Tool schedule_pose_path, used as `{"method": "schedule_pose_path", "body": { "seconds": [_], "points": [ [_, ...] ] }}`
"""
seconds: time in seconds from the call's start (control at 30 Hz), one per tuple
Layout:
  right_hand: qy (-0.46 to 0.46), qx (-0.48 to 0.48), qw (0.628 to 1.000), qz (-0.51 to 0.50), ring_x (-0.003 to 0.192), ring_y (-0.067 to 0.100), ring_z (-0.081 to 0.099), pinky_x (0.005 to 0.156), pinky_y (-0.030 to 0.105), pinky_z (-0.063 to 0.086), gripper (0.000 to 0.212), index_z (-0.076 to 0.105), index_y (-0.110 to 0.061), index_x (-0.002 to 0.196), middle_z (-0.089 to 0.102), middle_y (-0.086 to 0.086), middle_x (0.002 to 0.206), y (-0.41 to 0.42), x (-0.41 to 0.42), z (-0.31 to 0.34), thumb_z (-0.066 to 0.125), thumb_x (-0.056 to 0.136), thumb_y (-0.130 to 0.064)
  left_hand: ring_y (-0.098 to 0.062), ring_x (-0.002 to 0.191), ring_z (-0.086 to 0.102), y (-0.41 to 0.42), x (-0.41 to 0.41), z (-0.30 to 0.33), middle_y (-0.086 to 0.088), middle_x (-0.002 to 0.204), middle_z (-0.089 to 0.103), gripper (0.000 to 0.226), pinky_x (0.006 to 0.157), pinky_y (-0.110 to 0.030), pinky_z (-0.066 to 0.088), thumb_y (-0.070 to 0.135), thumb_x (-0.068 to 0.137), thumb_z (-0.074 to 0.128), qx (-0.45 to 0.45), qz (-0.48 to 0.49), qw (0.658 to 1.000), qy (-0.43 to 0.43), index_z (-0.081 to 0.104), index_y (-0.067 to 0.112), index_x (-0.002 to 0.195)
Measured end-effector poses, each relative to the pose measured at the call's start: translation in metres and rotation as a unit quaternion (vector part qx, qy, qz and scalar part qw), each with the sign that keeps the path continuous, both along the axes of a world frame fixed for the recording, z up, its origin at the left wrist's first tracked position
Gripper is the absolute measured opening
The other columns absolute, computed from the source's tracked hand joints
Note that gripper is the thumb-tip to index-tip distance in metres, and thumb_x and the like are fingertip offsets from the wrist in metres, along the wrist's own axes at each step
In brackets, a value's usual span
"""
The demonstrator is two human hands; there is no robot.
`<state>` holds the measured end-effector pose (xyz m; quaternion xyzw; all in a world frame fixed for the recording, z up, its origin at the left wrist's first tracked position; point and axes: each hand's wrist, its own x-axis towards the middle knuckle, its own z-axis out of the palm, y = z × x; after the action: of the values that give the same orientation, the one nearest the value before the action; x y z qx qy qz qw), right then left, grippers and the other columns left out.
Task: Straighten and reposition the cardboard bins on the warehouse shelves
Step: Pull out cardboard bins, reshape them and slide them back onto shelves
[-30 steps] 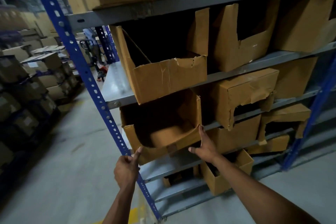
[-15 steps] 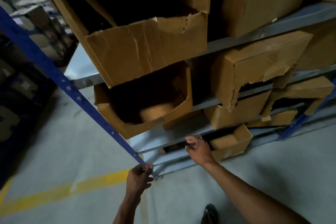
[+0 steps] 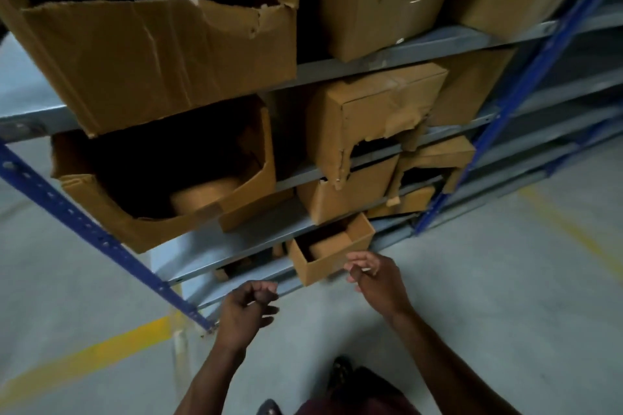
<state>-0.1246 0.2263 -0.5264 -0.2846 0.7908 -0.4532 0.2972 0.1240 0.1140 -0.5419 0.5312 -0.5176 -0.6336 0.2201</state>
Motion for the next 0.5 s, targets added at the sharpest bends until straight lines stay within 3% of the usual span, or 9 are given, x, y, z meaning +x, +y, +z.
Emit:
{"method": "schedule_pose_path", "body": {
  "seconds": [0.2,0.37,0.5],
  "points": [
    [-0.005,-0.042,0.999,-0.035,0.077,0.015,0.077,0.079,0.049,0.064,0.016,0.077,-0.025,0.101,0.08,-0.006,0.088,0.01,-0.068,0.024,0.074,0.092,-0.012,-0.027,0.076,0.074,-0.005,-0.063,0.018,-0.014,0.094,0.079,0.022,0.076,-0.043,0.059,-0.001,0.104,0.057,-0.034,-0.009,0.999,0.023,0.076,0.009,0.1],
    [-0.027,-0.094,0.995,-0.029,0.083,0.015,0.077,0.082,0.052,0.063,0.016,0.076,-0.024,0.107,0.08,-0.004,0.089,0.002,-0.152,0.022,0.075,0.094,-0.015,-0.032,0.085,0.077,-0.013,-0.137,0.038,-0.009,0.095,0.08,0.009,0.075,-0.044,0.061,0.012,0.1,0.072,-0.099,0.034,0.994,0.031,0.075,0.018,0.107],
    [-0.024,-0.108,0.994,0.006,0.09,0.015,0.076,0.085,0.047,0.063,0.018,0.075,-0.032,0.106,0.079,-0.009,0.092,-0.011,-0.237,0.027,0.075,0.094,-0.019,-0.023,0.095,0.077,-0.02,-0.207,0.062,0.001,0.108,0.077,0.04,0.082,-0.05,0.066,0.036,0.085,0.086,-0.173,0.091,0.981,0.01,0.068,0.035,0.122]
  ]
}}
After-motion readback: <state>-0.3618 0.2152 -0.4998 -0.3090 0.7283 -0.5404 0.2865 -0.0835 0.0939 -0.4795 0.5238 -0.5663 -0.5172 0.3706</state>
